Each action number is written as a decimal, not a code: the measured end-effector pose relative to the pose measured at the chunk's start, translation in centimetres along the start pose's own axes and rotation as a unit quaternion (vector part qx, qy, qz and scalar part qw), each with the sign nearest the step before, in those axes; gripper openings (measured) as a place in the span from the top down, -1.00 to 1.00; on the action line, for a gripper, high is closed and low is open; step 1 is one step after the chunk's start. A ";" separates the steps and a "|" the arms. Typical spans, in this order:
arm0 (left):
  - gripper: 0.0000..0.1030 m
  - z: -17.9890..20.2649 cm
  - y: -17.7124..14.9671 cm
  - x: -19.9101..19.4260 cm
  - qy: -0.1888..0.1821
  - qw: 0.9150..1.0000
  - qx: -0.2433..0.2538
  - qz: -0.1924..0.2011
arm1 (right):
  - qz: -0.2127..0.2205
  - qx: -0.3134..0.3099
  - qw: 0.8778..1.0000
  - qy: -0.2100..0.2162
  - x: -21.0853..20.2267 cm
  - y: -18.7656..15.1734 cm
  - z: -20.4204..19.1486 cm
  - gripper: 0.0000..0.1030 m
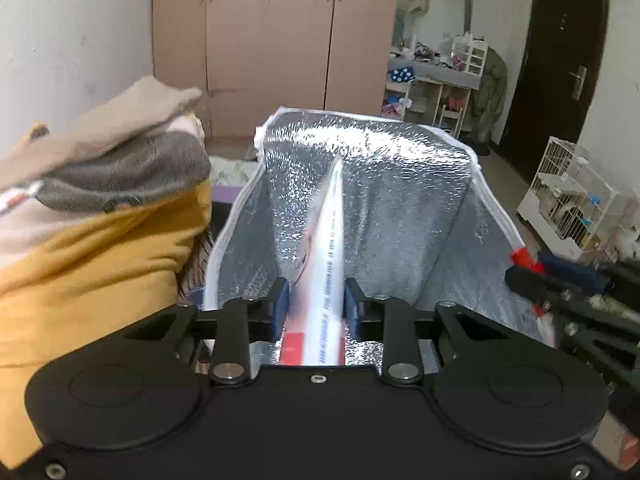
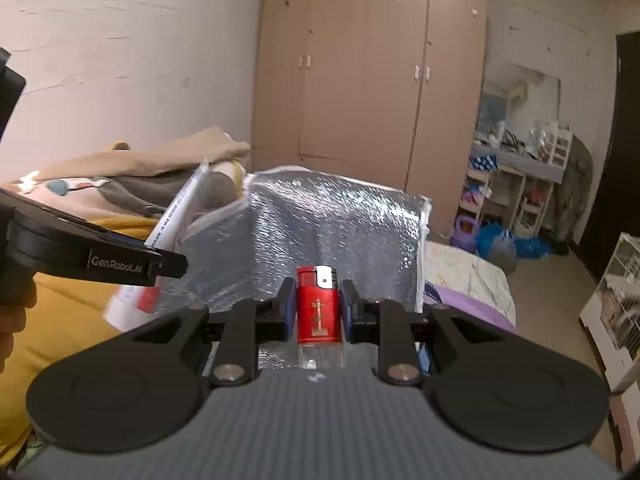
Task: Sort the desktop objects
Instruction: 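Open the left tool and right tool to drop both items into the bag, then move both tools back down toward the remaining toiletries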
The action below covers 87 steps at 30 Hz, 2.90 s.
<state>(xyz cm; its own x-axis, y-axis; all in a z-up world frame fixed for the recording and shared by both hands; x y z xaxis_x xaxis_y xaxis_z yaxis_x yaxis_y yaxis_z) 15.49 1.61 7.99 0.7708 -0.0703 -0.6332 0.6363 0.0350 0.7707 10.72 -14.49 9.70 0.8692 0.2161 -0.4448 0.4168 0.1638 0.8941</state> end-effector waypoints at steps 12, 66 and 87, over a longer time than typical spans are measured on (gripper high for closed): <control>-0.33 2.1 0.7 3.7 -0.003 1.000 0.026 0.006 | -0.026 -0.012 0.999 -0.034 4.9 -2.4 0.4 -1.00; -0.99 -2.0 -20.0 -7.1 0.001 0.999 0.045 0.021 | 0.007 0.062 0.998 0.031 -11.9 -16.9 -2.3 -1.00; -0.97 -12.4 -32.8 3.4 -0.004 0.984 -0.081 -0.157 | -0.095 0.227 0.967 -0.057 -8.0 -28.6 6.6 -1.00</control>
<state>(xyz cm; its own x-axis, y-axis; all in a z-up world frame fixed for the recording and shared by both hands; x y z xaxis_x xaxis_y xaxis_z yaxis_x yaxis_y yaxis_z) -2.41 12.56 -20.33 0.5351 -0.1114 -0.8374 0.8406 0.1689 0.5147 -6.41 -27.24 -11.99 0.7788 0.1112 -0.6174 0.6227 -0.2562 0.7393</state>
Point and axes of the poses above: each gripper's, at about its wrist camera, not at the fingertips, and x roughly the way its jaws point, z to its right, y to its top, the point moved 3 cm from there along x, roughly the way its jaws point, and after that the axes turned 1 degree about z, right-handed, at the moved point
